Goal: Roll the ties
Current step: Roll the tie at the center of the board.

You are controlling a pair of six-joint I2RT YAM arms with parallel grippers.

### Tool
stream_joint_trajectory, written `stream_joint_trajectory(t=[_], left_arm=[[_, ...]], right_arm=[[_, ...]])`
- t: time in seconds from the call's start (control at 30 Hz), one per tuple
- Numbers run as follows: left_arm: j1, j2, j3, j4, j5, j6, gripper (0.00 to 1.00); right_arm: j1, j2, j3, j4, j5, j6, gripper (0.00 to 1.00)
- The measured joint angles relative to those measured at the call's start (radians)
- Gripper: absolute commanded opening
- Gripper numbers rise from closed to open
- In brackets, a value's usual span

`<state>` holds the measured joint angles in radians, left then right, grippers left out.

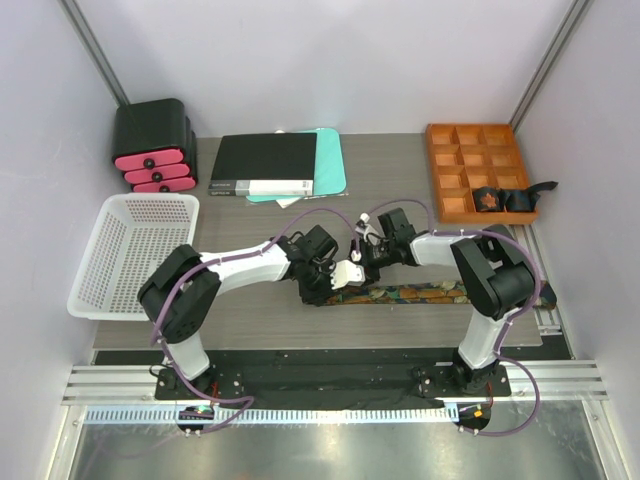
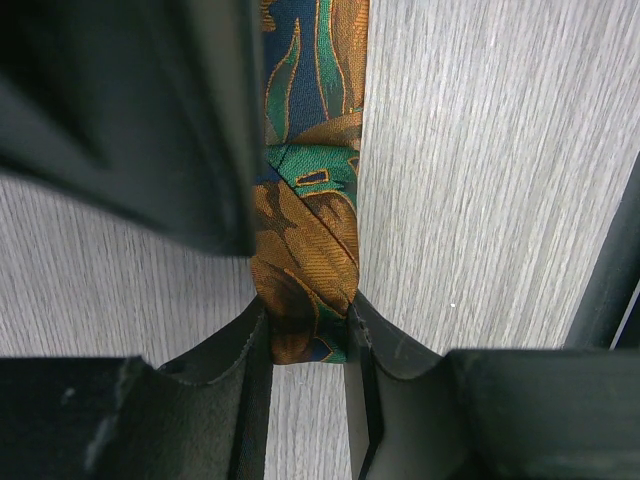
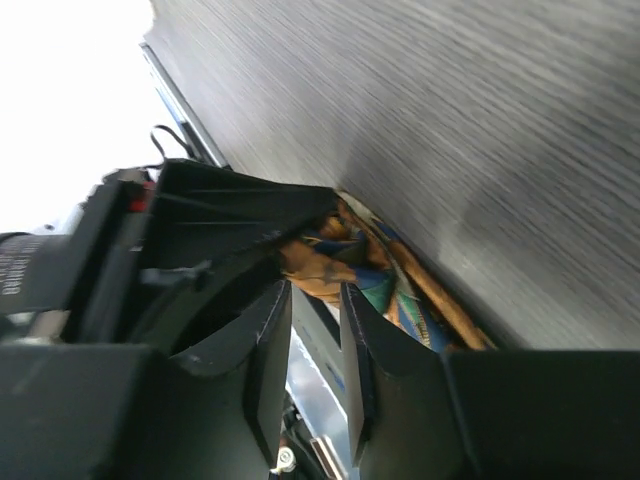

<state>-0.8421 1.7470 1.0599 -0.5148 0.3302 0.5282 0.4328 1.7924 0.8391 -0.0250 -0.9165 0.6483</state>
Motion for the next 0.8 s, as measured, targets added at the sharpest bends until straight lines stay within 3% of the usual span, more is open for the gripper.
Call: stream_joint_trajectory(t=[0.5, 0.67, 0.8], left_arm=[[0.000, 0.000, 0.005, 0.000, 0.001, -0.029, 0.22], [0.000, 0.002, 0.034, -0.006, 0.013, -0.076, 0.22], [0.000, 0.006, 0.051, 0.001, 0.034, -0.106, 0.23]], right_arm=[[0.032, 0.111, 0.055, -0.112, 0.042, -0.123, 0.09], [0.042, 0.113, 0.066, -0.130, 0.057, -0.136, 0.01], [0.051, 0.113, 0.070, -0.134, 0.065, -0.142, 0.01]])
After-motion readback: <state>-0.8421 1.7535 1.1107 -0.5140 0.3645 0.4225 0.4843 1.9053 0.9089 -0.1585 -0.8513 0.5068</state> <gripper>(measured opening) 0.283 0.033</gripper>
